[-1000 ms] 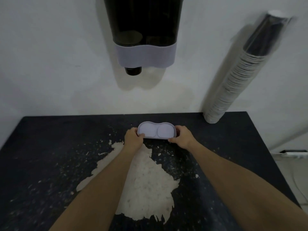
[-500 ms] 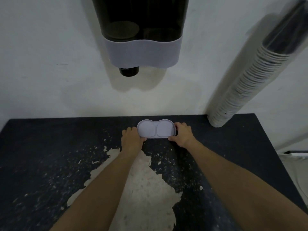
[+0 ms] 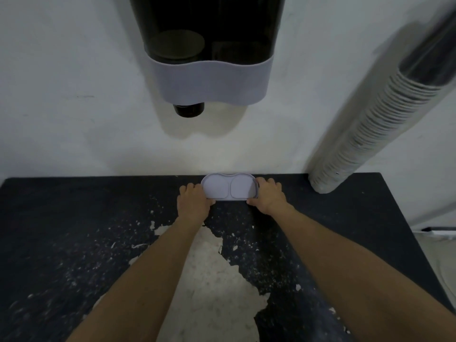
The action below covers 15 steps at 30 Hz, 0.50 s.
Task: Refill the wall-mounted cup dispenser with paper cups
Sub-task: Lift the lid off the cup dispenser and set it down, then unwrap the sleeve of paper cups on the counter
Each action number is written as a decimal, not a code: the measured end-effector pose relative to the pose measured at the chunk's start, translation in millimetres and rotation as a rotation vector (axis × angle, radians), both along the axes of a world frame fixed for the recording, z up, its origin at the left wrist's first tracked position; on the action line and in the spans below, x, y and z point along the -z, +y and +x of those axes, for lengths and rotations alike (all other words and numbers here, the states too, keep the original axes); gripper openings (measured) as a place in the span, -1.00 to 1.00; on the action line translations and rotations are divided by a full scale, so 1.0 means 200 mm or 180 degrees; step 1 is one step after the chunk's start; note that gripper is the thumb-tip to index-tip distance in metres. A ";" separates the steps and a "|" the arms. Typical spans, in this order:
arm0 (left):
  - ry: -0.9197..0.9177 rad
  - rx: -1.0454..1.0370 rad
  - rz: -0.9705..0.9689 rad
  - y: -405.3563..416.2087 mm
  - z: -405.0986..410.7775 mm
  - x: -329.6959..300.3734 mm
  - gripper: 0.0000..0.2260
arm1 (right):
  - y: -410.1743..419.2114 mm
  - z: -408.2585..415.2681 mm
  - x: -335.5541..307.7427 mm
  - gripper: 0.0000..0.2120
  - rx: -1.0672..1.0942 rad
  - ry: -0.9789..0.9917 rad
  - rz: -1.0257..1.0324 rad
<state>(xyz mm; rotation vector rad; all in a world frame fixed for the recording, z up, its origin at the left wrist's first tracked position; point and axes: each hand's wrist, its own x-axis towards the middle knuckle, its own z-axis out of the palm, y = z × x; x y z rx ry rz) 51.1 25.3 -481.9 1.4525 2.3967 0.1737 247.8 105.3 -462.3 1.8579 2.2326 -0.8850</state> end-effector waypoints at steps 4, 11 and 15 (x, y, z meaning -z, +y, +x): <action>-0.0025 -0.0119 -0.0241 -0.03 0.06 -0.08 -0.51 | -0.08 0.00 -0.06 -0.28 0.0055 -0.0064 -0.0015; -0.0628 -0.0213 -0.0030 -0.10 0.26 -0.31 -0.53 | -0.15 0.18 -0.29 -0.31 0.0139 -0.0100 -0.0114; -0.0824 -0.0009 0.0042 -0.04 0.42 -0.43 -0.53 | -0.15 0.36 -0.42 -0.34 0.0279 -0.0118 -0.0006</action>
